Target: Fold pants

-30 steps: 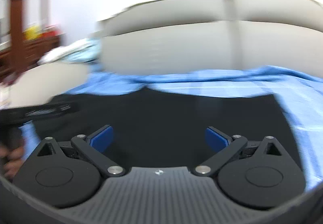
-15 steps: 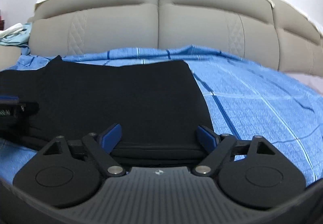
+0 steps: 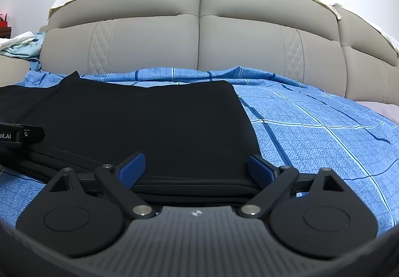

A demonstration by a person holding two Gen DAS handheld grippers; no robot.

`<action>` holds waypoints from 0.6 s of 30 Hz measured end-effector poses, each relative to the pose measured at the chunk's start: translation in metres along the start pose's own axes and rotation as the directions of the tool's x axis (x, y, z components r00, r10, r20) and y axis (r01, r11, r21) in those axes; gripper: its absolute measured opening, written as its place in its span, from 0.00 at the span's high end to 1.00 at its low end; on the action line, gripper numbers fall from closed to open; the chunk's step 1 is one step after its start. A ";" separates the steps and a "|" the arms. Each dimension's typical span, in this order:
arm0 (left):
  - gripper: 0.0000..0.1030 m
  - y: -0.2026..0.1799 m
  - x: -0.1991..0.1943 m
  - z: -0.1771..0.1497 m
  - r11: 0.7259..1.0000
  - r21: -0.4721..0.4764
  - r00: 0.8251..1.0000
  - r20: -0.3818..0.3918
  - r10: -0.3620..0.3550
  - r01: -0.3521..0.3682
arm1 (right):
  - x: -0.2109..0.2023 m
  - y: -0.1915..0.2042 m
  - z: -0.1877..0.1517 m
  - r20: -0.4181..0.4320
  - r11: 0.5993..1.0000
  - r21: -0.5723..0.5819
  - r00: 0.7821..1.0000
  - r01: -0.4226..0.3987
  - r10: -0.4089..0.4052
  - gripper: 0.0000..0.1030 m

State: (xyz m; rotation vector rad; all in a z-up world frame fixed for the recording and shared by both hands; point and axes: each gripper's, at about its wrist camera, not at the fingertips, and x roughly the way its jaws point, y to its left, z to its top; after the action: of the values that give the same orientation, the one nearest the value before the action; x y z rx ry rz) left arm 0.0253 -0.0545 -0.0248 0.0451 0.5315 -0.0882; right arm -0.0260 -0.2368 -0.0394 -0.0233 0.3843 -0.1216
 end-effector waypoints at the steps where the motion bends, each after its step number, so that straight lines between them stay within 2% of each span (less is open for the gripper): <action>1: 0.37 0.001 0.000 0.000 1.000 -0.003 1.000 0.000 -0.003 0.003 | 0.000 0.000 0.000 0.001 1.000 0.001 1.000 -0.001 0.001 0.06; 4: 0.36 0.002 0.000 0.003 1.000 -0.008 1.000 -0.009 -0.003 0.003 | -0.001 0.001 0.001 0.000 1.000 0.005 1.000 0.001 -0.001 0.06; 8: 0.28 0.009 -0.006 0.005 1.000 -0.028 0.999 -0.033 0.000 -0.001 | -0.006 0.003 0.006 0.006 0.999 0.028 0.999 -0.033 0.033 0.02; 11: 0.20 0.027 -0.020 0.007 0.997 -0.072 1.000 -0.016 0.006 -0.007 | -0.010 0.019 0.014 0.034 0.998 -0.008 0.997 -0.062 0.062 0.00; 15: 0.13 0.067 -0.040 0.011 0.986 -0.145 0.996 0.027 0.082 -0.077 | -0.004 0.055 0.033 0.073 0.990 -0.068 0.989 -0.124 0.129 0.00; 18: 0.09 0.107 -0.048 0.011 0.964 -0.219 0.987 0.019 0.158 -0.150 | 0.005 0.086 0.046 0.083 0.982 -0.090 0.981 -0.167 0.174 0.00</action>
State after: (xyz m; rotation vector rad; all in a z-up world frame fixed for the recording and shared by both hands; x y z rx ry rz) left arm -0.0003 0.0546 0.0111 -0.1286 0.4967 0.1213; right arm 0.0060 -0.1520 -0.0027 -0.0774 0.2993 0.0650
